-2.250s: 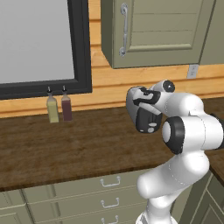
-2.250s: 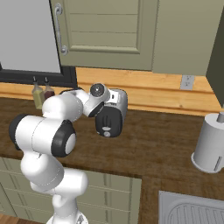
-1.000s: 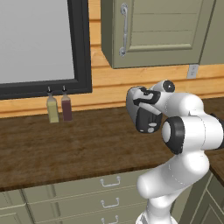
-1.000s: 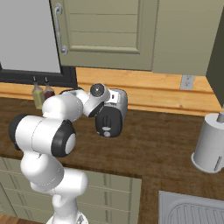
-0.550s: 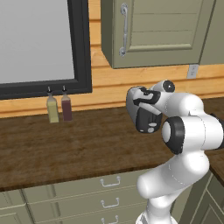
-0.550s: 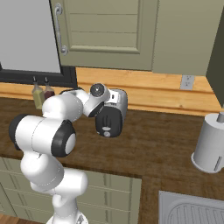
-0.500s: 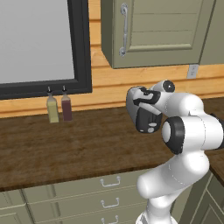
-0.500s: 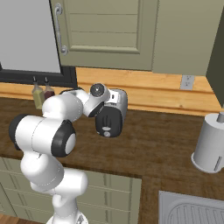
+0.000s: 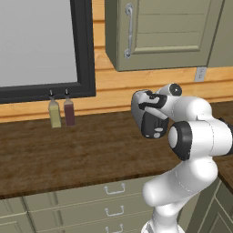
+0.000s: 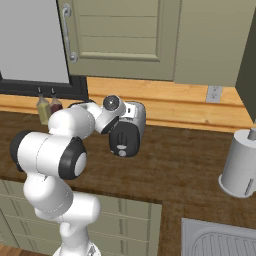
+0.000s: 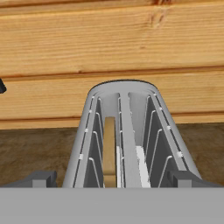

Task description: Start the toaster. Once the lever pops up, take the bread to the plate on the dining counter.

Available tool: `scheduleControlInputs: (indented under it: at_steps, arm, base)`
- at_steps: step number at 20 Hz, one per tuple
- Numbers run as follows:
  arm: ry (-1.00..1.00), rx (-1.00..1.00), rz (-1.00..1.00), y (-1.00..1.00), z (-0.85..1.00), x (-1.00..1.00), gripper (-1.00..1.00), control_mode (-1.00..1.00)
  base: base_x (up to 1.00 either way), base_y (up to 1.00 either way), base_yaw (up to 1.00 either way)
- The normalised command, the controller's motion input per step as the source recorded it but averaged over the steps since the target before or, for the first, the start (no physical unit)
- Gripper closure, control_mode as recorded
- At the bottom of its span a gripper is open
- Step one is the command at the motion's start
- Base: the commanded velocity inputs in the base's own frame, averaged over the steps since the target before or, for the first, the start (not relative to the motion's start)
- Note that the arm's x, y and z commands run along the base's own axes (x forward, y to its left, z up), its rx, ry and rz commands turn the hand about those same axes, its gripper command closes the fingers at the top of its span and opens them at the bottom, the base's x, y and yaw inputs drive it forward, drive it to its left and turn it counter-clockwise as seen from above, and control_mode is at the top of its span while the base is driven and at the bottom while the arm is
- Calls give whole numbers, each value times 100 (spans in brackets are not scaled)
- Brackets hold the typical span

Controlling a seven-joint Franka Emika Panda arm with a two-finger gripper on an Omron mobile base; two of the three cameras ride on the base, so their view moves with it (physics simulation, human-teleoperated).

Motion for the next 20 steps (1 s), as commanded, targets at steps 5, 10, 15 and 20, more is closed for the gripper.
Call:
scheduleControlInputs:
  at_steps: [5,10,15,20]
  arm:
    - [0,0,0,0,0,0,-100,-100]
    - [0,0,0,0,0,0,-100,-100]
    - [0,0,0,0,0,0,-100,-100]
    - [0,0,0,0,0,0,-100,-100]
  base:
    - [0,0,0]
    - [0,0,0]
    - [0,0,0]
    - [0,0,0]
